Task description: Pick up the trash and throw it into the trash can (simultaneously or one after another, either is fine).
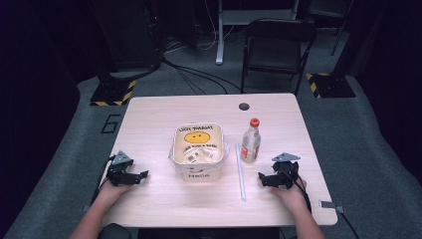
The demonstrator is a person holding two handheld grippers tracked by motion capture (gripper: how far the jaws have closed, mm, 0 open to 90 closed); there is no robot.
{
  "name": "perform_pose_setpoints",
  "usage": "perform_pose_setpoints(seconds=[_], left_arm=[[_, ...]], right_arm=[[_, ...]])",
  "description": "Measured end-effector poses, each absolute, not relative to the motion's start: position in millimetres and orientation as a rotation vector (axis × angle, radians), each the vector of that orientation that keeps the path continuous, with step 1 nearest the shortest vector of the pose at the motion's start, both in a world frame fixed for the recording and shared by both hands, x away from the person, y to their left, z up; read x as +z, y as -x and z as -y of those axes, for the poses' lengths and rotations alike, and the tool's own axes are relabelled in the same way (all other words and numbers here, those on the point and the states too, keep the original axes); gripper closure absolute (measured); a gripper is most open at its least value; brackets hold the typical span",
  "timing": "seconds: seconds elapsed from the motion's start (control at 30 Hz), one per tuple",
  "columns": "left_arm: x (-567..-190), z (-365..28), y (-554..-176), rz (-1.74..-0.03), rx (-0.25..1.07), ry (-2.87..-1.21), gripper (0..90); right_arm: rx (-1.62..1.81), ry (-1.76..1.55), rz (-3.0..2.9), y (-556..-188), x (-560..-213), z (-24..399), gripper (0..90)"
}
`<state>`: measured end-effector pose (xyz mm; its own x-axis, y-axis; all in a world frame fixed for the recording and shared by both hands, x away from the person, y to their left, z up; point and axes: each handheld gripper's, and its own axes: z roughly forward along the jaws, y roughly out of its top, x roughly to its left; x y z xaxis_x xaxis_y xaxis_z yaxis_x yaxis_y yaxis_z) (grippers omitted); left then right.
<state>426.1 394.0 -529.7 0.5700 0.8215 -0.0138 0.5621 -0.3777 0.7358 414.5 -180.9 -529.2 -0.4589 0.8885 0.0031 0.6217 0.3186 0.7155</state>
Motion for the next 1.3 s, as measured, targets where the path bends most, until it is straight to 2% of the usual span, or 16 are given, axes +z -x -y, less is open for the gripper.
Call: perform_pose_setpoints(seconds=[0.23, 0.37, 0.6, 0.93, 1.3], left_arm=[[-529.5, -394.2, -425.9, -1.101, 0.464, -2.091, 12.0], [-529.2, -394.3, -425.9, -1.101, 0.462, -2.095, 12.0], [-529.4, -394.3, -425.9, -1.1, 0.462, -2.093, 11.9], [-529.6, -394.2, -426.0, -1.1, 0.464, -2.091, 11.9], [-529.6, -394.2, -425.9, -1.1, 0.465, -2.091, 12.0]], right_arm=[[0.924, -1.337, -2.199, -411.1, -528.0, 182.1, 4.1], [0.928, -1.33, -2.207, -408.3, -525.2, 182.1, 13.2], [0.916, -1.353, -2.21, -407.8, -522.8, 180.1, 15.9], [0.903, -1.41, -2.243, -408.6, -513.1, 178.9, 34.6], [0.986, -1.417, -2.223, -403.0, -496.8, 179.7, 41.5]])
